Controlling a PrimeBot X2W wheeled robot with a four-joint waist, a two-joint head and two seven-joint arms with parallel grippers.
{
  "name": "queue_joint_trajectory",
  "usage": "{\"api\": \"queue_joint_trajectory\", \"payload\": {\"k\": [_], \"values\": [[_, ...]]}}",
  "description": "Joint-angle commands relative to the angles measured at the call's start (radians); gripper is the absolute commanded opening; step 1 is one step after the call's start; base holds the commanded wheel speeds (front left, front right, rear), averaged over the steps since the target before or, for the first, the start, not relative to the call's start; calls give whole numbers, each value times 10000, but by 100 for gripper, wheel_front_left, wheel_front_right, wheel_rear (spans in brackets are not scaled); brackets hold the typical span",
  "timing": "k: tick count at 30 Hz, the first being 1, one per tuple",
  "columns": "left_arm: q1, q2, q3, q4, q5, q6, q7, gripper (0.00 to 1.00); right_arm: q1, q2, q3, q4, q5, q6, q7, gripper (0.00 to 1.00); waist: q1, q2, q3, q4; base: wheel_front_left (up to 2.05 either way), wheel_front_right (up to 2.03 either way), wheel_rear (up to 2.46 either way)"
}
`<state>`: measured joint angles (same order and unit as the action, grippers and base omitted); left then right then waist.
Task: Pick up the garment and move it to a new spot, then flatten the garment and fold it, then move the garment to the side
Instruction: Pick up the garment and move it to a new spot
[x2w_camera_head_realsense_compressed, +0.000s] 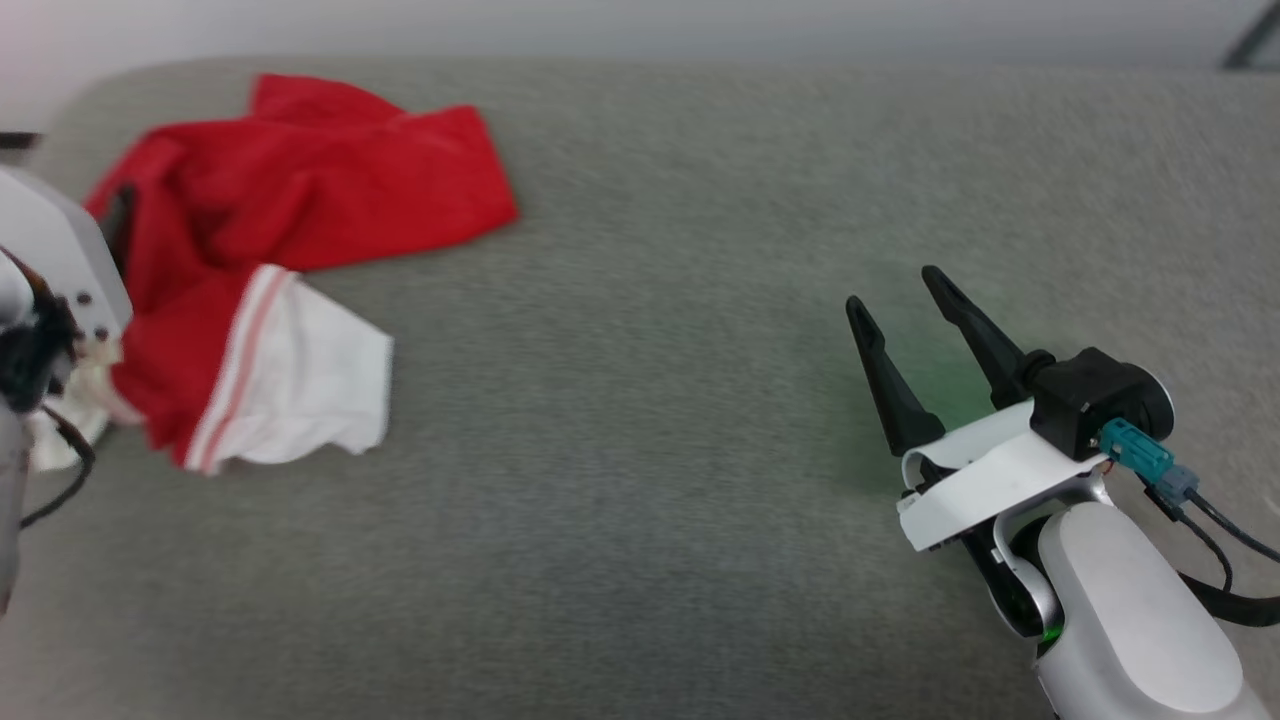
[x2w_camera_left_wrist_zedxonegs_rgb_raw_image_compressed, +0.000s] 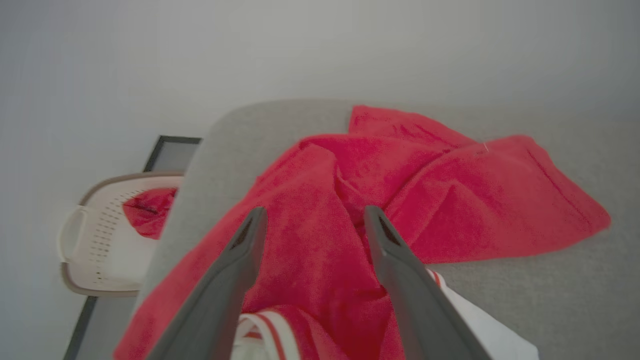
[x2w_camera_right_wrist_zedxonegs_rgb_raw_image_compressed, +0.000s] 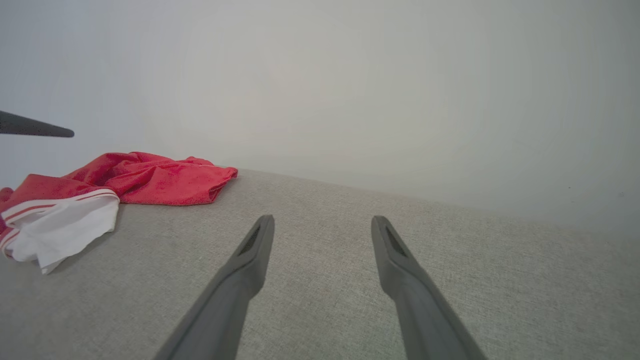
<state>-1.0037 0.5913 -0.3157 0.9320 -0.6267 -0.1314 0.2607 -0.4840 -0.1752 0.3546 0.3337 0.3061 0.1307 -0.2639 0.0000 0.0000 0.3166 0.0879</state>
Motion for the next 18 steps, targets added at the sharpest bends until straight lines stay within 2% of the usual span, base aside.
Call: {"api": "queue_joint_trajectory", "payload": {"k": [1, 5, 12, 16, 18], "values": [[-14, 80, -129, 77, -299, 25, 367, 100, -129, 22, 14, -34, -23, 1, -3, 100, 0, 0, 1228, -1255, 0, 0, 0], [1, 519, -504, 270, -1336, 26, 1556, 100, -323, 22, 83, -150, -81, 1, -3, 100, 0, 0, 1436, -1461, 0, 0, 0], [382, 590, -883, 376, -2961, 14, 2947, 100, -362, -130, 141, -366, -242, 1, -3, 100, 0, 0, 1762, -1651, 0, 0, 0], [487, 881, -1329, 636, -2946, 29, 2927, 100, -383, -201, 140, -515, -275, -1, -5, 100, 0, 0, 1926, -1727, 0, 0, 0], [524, 829, -1441, 836, -3075, 38, 2904, 100, -380, -206, 134, -581, -294, 1, -3, 100, 0, 0, 1971, -1744, 0, 0, 0]]}}
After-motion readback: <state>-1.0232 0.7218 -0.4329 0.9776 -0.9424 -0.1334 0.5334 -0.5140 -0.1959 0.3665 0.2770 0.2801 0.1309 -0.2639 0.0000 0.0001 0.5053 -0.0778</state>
